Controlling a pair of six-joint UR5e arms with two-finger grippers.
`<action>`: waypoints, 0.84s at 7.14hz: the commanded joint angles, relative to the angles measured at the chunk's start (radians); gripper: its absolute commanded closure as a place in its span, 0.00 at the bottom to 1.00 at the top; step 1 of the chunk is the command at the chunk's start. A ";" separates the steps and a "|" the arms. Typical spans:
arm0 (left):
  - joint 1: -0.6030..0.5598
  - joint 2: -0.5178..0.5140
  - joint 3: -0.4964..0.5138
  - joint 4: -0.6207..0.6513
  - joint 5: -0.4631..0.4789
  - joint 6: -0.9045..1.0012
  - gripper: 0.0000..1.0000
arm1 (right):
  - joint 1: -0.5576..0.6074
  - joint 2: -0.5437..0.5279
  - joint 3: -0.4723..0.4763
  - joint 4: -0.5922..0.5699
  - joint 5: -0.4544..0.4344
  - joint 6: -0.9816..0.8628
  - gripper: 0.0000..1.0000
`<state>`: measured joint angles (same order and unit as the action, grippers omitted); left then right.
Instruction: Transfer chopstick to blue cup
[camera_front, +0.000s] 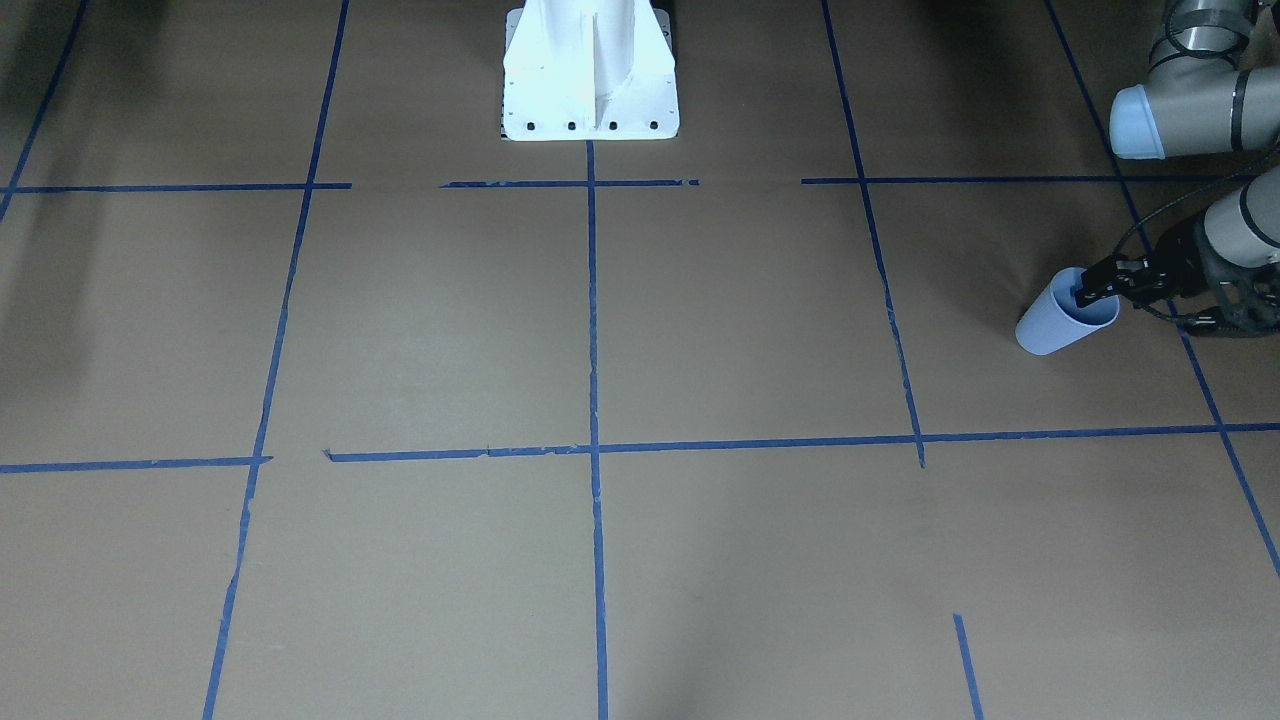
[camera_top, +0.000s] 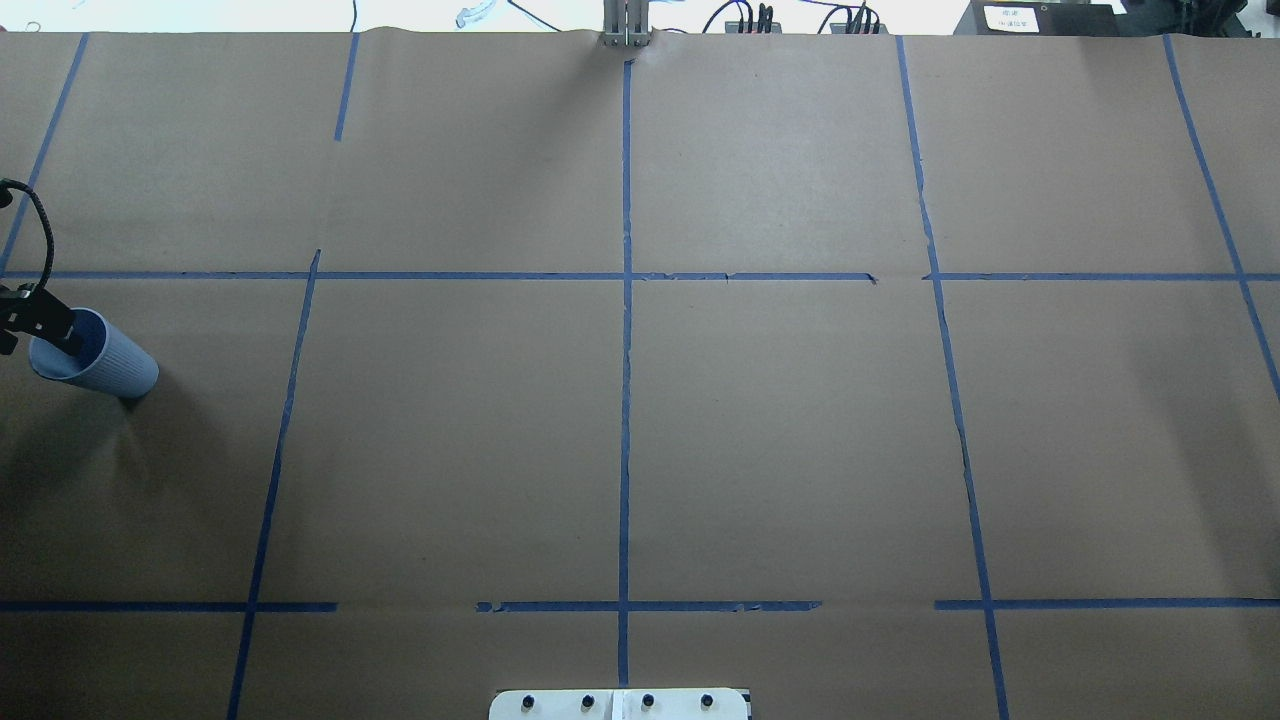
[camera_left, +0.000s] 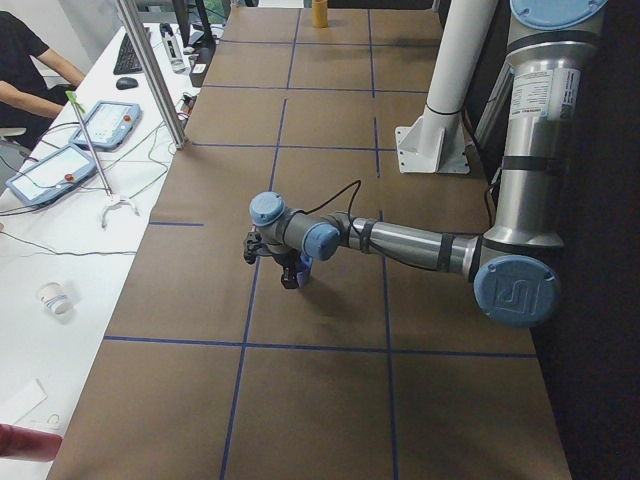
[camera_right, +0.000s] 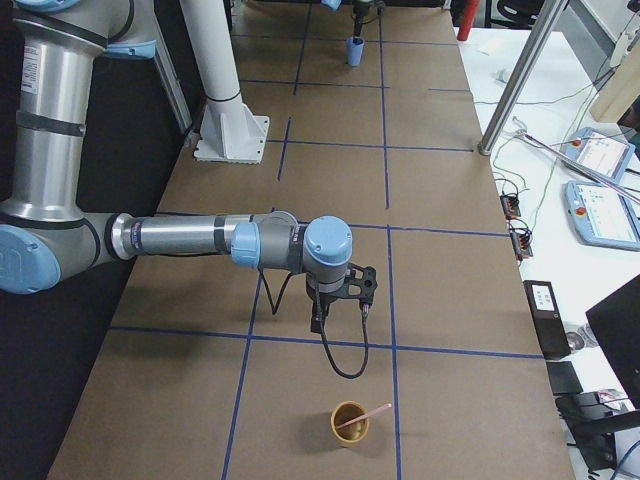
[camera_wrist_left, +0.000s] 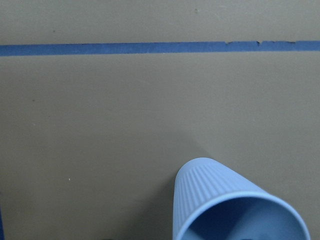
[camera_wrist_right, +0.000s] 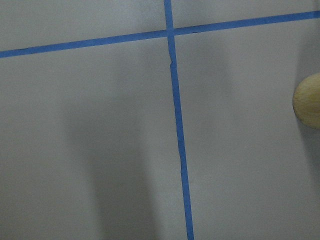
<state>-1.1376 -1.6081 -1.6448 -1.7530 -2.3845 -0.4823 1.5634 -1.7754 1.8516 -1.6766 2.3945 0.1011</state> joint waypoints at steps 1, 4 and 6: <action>0.002 -0.003 0.000 0.000 -0.005 -0.002 0.97 | 0.000 0.001 0.000 0.000 0.000 0.002 0.00; 0.030 -0.118 -0.111 0.006 -0.007 -0.269 1.00 | 0.000 0.001 0.012 0.000 0.005 -0.003 0.00; 0.238 -0.329 -0.184 0.018 0.013 -0.604 1.00 | 0.000 0.001 0.009 0.000 0.006 -0.003 0.00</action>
<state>-1.0187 -1.7979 -1.7928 -1.7419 -2.3825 -0.8773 1.5631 -1.7748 1.8601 -1.6766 2.3990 0.0985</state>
